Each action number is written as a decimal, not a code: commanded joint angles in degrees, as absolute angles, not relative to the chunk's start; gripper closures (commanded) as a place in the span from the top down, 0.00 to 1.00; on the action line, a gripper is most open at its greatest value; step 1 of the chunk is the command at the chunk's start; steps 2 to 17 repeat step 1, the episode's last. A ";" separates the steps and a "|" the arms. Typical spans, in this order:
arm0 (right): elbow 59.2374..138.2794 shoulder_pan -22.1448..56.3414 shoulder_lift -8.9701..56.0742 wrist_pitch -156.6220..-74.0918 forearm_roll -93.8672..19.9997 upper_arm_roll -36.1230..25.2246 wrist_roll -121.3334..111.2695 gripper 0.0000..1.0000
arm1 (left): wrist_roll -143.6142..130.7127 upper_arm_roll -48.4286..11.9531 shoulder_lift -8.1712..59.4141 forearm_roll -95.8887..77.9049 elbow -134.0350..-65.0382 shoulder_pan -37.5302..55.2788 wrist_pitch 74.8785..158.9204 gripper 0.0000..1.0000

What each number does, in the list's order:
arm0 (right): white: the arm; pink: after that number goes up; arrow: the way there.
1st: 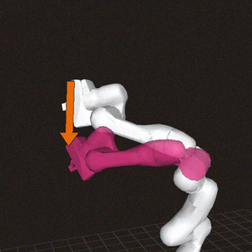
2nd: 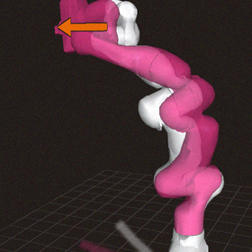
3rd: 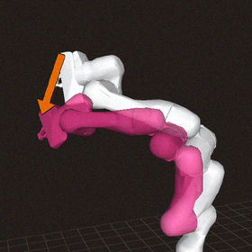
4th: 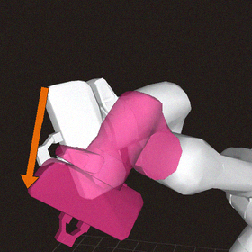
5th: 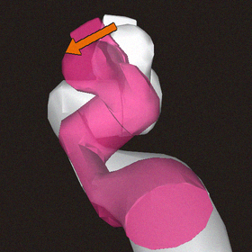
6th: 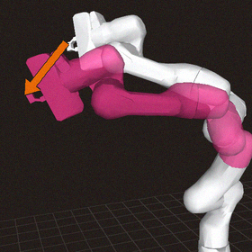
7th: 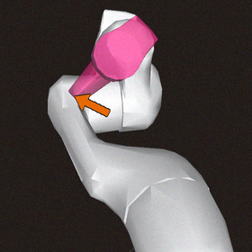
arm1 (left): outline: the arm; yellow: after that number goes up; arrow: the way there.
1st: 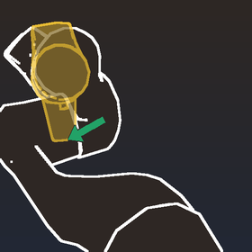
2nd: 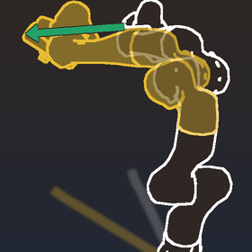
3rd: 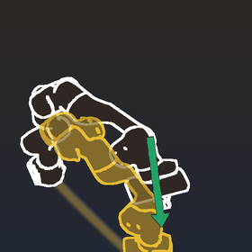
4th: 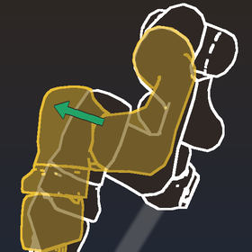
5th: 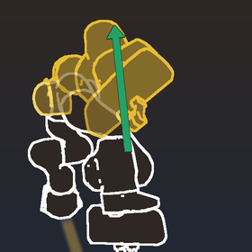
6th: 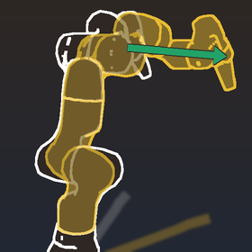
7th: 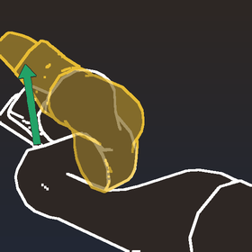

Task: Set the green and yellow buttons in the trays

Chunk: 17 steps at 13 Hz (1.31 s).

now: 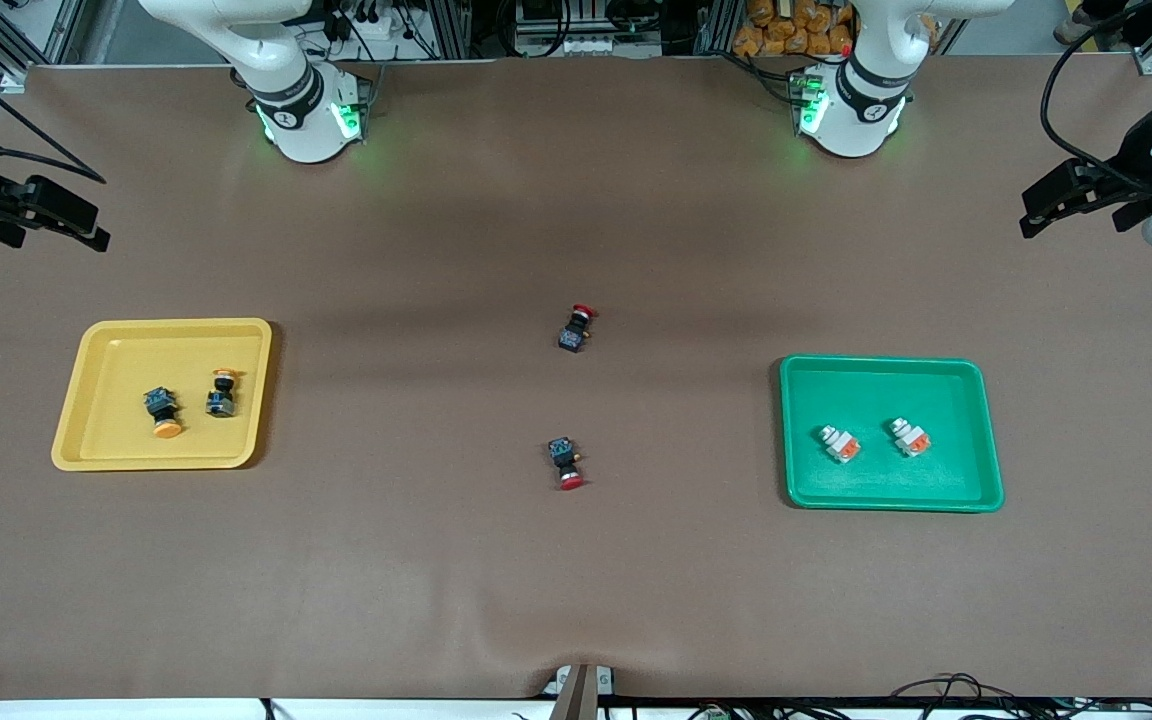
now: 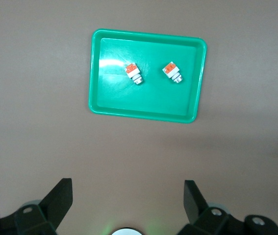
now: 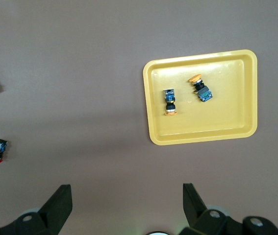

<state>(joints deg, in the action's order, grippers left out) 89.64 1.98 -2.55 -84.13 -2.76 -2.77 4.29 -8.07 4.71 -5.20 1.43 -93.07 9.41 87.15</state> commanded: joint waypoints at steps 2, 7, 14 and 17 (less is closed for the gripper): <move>89.91 2.72 -2.81 -84.38 -2.64 -3.08 4.92 1.00 | -7.73 4.22 -5.62 2.02 -92.29 8.88 86.40 1.00; 89.91 2.72 -2.81 -84.38 -2.64 -3.08 4.92 1.00 | -7.73 4.22 -5.62 2.02 -92.29 8.88 86.40 1.00; 89.91 2.72 -2.81 -84.38 -2.64 -3.08 4.92 1.00 | -7.73 4.22 -5.62 2.02 -92.29 8.88 86.40 1.00; 89.91 2.72 -2.81 -84.38 -2.64 -3.08 4.92 1.00 | -7.73 4.22 -5.62 2.02 -92.29 8.88 86.40 1.00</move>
